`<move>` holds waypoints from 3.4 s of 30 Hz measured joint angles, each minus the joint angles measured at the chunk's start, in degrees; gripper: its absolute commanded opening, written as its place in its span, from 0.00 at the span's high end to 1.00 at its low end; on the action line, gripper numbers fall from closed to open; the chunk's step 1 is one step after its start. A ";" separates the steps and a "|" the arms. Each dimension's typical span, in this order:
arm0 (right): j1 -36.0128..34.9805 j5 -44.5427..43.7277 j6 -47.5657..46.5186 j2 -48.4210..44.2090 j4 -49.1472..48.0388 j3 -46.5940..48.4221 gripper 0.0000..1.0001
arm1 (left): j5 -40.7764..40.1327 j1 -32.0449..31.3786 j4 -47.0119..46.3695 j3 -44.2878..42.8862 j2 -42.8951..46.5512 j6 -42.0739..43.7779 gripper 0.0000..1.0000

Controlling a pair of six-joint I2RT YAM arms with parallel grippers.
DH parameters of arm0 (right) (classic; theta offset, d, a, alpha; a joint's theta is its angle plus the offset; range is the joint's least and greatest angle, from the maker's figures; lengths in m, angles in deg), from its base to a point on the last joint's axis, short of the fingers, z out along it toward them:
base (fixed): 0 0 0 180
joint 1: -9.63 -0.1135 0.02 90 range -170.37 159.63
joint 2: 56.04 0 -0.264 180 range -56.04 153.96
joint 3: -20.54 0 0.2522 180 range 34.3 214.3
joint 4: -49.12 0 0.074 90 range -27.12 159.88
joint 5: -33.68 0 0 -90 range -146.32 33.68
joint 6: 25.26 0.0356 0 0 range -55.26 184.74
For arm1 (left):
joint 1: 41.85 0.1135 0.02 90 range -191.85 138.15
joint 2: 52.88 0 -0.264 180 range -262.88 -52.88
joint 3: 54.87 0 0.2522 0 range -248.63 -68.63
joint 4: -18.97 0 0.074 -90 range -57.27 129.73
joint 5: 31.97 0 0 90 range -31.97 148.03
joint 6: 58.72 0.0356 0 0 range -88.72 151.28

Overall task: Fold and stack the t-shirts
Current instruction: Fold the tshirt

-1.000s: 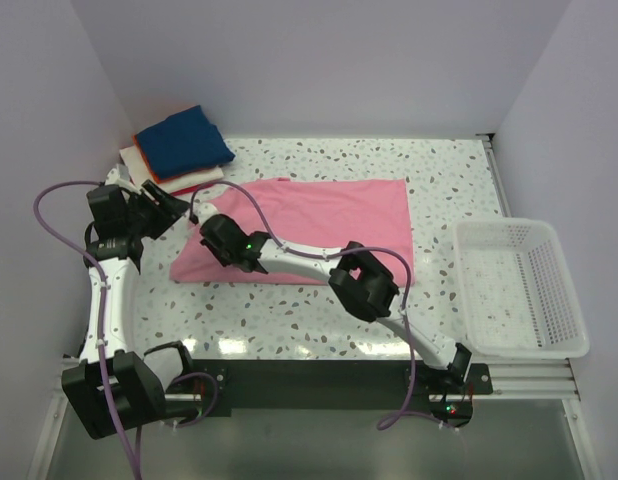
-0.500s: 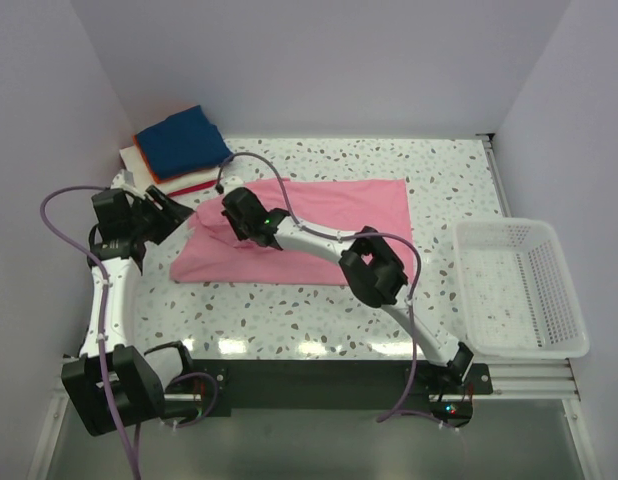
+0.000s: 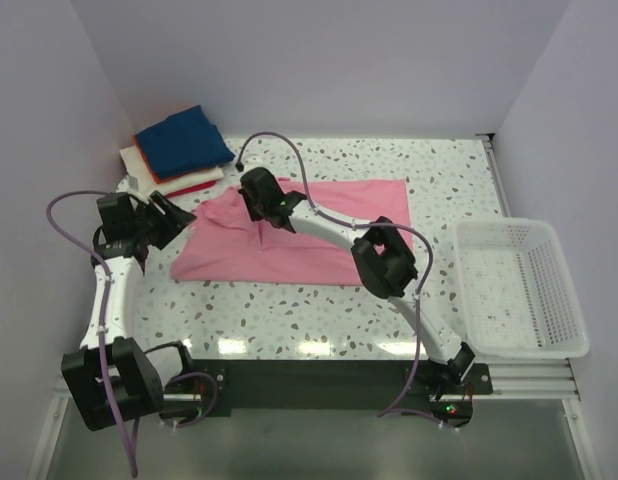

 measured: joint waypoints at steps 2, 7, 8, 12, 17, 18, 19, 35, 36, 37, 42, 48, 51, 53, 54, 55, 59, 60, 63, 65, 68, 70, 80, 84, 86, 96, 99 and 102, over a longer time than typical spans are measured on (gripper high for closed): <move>0.24 0.13 0.17 -0.28 -0.07 -0.33 0.99 | -0.04 0.00 -0.15 0.37 -0.22 0.02 0.38; 0.37 0.33 0.50 -1.16 -0.20 -2.08 0.93 | -0.44 0.00 -1.01 1.51 -0.57 0.46 0.38; 0.42 0.35 0.70 -1.27 -0.26 -2.38 0.83 | -0.59 0.00 -1.22 1.86 -0.59 0.46 0.38; 0.66 0.20 1.40 -1.62 -0.24 -3.26 0.61 | -1.22 0.00 -2.12 3.63 -1.05 0.46 0.38; 1.57 -0.81 2.36 -3.21 1.22 -4.52 0.50 | -2.91 -0.02 -3.23 5.66 -2.73 0.31 0.40; 1.84 -1.05 2.47 -3.69 2.01 -4.55 0.48 | -3.39 -0.07 -3.54 5.92 -3.32 0.02 0.40; 2.14 -1.55 2.62 -4.39 2.82 -4.61 0.48 | -3.91 -0.28 -4.02 6.12 -3.93 -0.22 0.40; 9.88 -11.32 8.50 -31.71 18.16 -31.63 0.45 | -26.36 -16.92 -6.62 -2.03 -22.12 -10.21 0.53; 10.67 -11.54 8.81 -32.57 18.84 -33.70 0.45 | -27.19 -17.05 -6.67 -2.62 -23.54 -10.47 0.53; 11.52 -11.58 9.05 -33.11 19.30 -35.52 0.45 | -27.91 -17.35 -6.75 -3.15 -24.87 -10.75 0.53; 15.76 -10.80 9.60 -33.53 20.24 -40.72 0.45 | -29.42 -18.69 -6.78 -4.90 -29.14 -11.76 0.53; 17.31 -8.70 11.08 -34.07 19.89 -43.17 0.45 | -30.77 -20.00 -6.80 -5.33 -29.94 -11.82 0.52; 17.00 -7.23 12.66 -35.43 19.41 -46.16 0.45 | -31.34 -20.13 -7.02 -4.66 -29.70 -11.65 0.52; 16.90 -6.21 13.84 -36.39 18.64 -48.54 0.45 | -31.56 -20.22 -7.13 -3.65 -29.64 -11.65 0.52; 16.90 -5.99 14.29 -36.57 18.60 -49.31 0.45 | -31.58 -20.24 -7.37 -2.89 -29.62 -11.67 0.52; 16.90 -5.66 14.95 -36.61 18.38 -50.16 0.45 | -31.67 -20.24 -8.07 -2.23 -29.31 -11.85 0.52; 16.90 -4.00 17.70 -36.61 17.51 -53.92 0.45 | -31.87 -20.26 -10.80 1.16 -26.97 -12.17 0.52; 16.90 -3.52 18.69 -36.63 16.94 -54.95 0.45 | -31.87 -20.26 -11.50 2.23 -26.18 -12.24 0.52; 16.94 -2.86 20.46 -38.58 15.23 -57.51 0.45 | -31.82 -20.28 -12.04 5.35 -23.21 -12.31 0.51; 16.96 -1.99 21.77 -40.87 14.19 -60.50 0.45 | -31.78 -20.28 -11.89 7.28 -21.09 -12.28 0.51; 16.94 -0.61 23.15 -45.09 13.79 -65.22 0.45 | -31.50 -20.31 -11.61 10.21 -17.79 -12.28 0.51; 16.90 0.09 23.71 -48.09 14.19 -68.24 0.45 | -31.06 -20.35 -11.13 12.02 -15.47 -12.31 0.51; 16.90 4.92 26.23 -61.18 18.95 -79.14 0.45 | -26.82 -20.35 -8.96 23.63 0.72 -14.60 0.50; 16.90 5.75 26.62 -64.87 22.08 -79.89 0.45 | -25.70 -20.35 -4.20 24.30 4.81 -14.60 0.45; 16.90 5.79 26.56 -65.13 23.32 -78.53 0.45 | -25.70 -20.35 -0.57 22.60 5.25 -14.21 0.41; 16.90 4.55 29.05 -75.03 27.17 -72.48 0.46 | -27.82 -20.35 10.62 7.54 10.01 -10.60 0.36; 16.92 4.11 32.00 -80.76 28.50 -75.82 0.43 | -27.61 -20.35 14.45 8.92 13.49 -11.32 0.36; 16.92 4.17 34.05 -82.23 29.86 -78.20 0.40 | -27.32 -20.35 17.68 11.93 15.43 -12.39 0.36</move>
